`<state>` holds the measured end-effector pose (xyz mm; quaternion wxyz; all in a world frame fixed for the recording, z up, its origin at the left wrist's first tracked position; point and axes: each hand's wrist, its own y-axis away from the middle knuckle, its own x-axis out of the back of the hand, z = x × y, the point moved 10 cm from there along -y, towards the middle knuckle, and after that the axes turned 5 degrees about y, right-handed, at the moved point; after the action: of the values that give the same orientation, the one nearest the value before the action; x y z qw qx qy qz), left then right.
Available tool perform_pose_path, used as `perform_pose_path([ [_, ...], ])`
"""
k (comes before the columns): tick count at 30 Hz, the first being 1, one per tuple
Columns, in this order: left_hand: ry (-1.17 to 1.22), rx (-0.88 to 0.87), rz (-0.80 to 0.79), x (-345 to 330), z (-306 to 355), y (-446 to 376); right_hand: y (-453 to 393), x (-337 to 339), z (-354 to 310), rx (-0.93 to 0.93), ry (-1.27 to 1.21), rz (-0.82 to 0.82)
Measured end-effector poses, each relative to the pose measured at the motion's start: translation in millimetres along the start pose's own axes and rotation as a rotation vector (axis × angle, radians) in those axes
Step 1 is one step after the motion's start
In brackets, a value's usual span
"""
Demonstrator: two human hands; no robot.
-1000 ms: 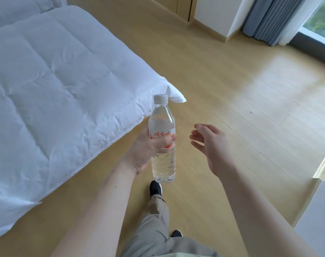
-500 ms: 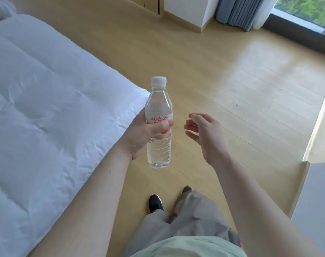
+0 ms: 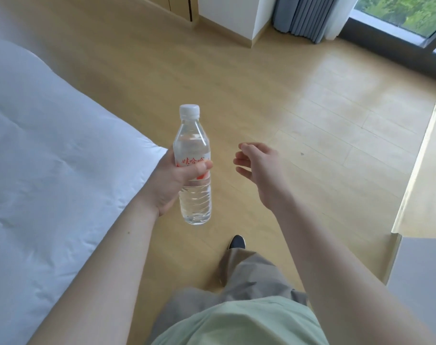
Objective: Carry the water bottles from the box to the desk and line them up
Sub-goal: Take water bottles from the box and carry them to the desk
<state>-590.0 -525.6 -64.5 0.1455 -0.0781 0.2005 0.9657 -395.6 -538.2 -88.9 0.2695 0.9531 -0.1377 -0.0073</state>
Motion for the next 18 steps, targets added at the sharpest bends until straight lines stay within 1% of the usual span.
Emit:
perform_pose_path([
  [3,-0.002,-0.011,0.021,-18,13,-34,-31,21,-22,0.001,0.015,-0.007],
  [9,-0.012,-0.006,0.003,-52,33,-97,-85,60,-56,-0.003,-0.006,0.02],
  [18,0.002,-0.025,-0.06,-97,59,-193,-167,101,-91,-0.01,-0.051,0.083],
])
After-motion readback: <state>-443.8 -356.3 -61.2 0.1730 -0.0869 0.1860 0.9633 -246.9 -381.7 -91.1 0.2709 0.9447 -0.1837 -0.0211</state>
